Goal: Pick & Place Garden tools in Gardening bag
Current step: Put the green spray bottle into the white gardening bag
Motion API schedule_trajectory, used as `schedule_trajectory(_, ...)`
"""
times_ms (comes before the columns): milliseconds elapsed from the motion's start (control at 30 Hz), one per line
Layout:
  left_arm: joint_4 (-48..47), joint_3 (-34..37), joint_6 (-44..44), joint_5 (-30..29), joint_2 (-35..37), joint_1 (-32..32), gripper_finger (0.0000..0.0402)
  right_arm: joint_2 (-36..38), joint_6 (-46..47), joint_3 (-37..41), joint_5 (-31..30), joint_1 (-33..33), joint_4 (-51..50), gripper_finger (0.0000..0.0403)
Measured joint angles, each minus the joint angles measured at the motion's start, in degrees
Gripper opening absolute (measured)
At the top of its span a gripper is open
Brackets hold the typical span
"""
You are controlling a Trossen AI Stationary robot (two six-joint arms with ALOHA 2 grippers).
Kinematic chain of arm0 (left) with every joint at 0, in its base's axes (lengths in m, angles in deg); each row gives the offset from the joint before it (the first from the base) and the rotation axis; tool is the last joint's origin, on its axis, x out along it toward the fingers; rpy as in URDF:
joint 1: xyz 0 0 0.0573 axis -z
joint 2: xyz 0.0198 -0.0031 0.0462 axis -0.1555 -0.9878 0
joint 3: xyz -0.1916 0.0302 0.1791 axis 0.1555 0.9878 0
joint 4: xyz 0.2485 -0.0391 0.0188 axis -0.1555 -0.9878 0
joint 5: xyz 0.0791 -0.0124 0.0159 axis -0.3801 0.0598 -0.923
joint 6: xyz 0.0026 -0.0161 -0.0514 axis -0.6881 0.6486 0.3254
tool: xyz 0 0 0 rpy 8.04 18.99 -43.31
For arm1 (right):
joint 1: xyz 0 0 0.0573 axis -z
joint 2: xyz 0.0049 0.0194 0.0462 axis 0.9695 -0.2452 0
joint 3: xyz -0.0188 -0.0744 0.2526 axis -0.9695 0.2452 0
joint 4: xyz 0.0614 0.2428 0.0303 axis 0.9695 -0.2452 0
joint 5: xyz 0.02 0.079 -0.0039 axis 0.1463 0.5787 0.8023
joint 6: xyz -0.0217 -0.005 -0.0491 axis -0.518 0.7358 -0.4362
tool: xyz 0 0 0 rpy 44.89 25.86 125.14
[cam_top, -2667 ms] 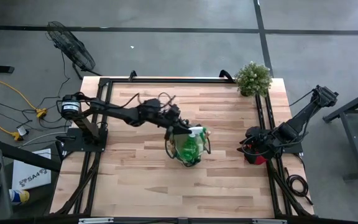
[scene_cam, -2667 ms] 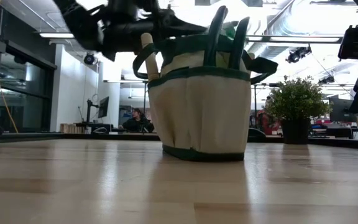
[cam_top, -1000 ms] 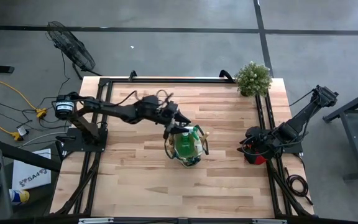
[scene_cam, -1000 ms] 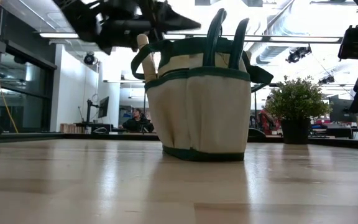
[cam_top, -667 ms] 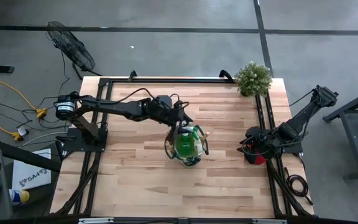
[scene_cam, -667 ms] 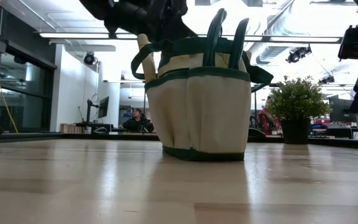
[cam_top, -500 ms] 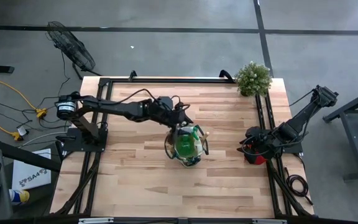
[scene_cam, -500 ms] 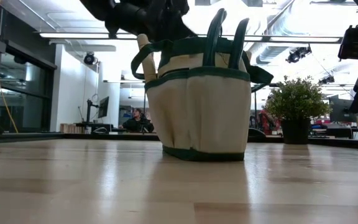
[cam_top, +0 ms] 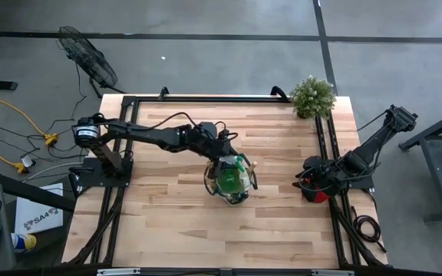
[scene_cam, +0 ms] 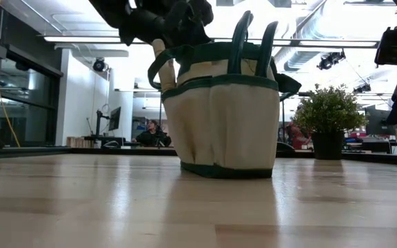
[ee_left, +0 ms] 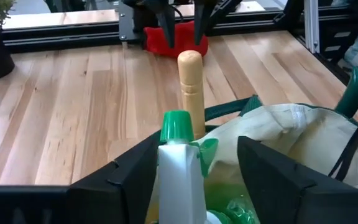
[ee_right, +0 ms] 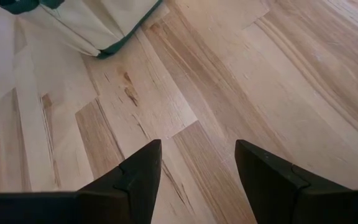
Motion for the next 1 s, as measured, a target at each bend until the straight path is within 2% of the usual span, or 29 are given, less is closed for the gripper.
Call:
schedule_trajectory(333,-0.9,0.1,0.0,0.8,-0.1,0.0,0.0095,0.0,0.0,0.0,0.0,0.0,0.1,0.0197)
schedule_trajectory(467,-1.0,0.2,0.0,3.2,0.4,0.0,0.0047,0.0,0.0,0.0,0.0,0.0,0.1,0.0197)
schedule_trajectory(733,-0.6,0.3,1.4,8.4,4.1,0.0,0.0047,0.0,0.0,0.0,0.0,0.0,0.1,0.0197)
schedule_trajectory(900,-0.4,0.2,1.7,16.3,4.4,-0.3,0.0047,0.0,0.0,0.0,0.0,0.0,0.1,0.0197)
schedule_trajectory(1000,-1.8,0.3,3.7,17.2,3.9,-0.8,0.0047,0.0,0.0,0.0,0.0,0.0,0.1,0.0197)
